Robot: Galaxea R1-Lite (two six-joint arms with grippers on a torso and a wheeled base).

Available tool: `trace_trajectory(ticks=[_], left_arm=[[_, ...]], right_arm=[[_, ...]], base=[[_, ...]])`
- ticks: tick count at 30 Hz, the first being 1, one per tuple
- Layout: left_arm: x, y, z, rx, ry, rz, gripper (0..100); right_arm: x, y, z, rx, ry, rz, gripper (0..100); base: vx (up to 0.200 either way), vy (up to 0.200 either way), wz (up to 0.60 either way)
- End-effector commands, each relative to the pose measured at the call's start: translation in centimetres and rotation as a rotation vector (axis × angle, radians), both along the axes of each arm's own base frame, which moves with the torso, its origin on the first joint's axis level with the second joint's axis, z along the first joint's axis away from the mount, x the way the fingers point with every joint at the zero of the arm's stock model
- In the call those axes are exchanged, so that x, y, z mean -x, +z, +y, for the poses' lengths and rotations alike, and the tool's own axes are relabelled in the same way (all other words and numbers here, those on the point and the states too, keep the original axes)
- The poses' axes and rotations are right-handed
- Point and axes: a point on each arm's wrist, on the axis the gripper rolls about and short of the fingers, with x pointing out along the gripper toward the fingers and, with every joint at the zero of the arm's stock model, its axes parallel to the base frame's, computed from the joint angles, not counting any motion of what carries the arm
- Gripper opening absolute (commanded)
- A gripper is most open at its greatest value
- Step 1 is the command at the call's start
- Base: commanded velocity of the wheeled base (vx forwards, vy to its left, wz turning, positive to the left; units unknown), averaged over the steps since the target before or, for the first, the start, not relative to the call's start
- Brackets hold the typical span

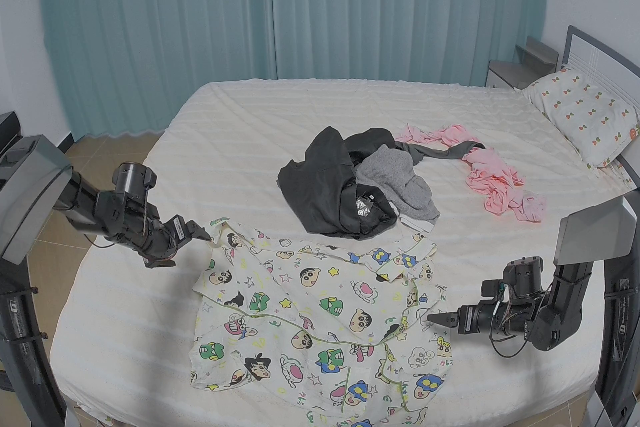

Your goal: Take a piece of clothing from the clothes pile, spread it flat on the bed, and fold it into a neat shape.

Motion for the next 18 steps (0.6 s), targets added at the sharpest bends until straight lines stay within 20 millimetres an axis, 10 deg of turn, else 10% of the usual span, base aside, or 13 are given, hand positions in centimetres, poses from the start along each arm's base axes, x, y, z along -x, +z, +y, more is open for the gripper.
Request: trace_trajectory(ticks=[1, 3, 4, 18], left_arm=[[6.3, 1.8, 0.0, 0.057, 0.051, -0.122, 100], [7.1, 1.5, 0.0, 0.071, 0.066, -0.132, 100], [7.4, 1.3, 0.0, 0.072, 0.067, -0.135, 100], [9.5, 1.7, 0.1, 0.063, 0.072, -0.144, 100]], right_arm=[[0.2, -1.1, 2.1, 0.012, 0.074, 0.041, 100], [0.0, -1.1, 2.2, 0.011, 0.077, 0.043, 100], [-0.1, -1.1, 2.3, 0.01, 0.078, 0.042, 0], [-0.5, -0.3, 2.3, 0.016, 0.066, 0.07, 0]], base=[[0.0, 0.0, 0.0], [0.0, 0.0, 0.0], [0.0, 0.0, 0.0], [0.0, 0.0, 0.0]])
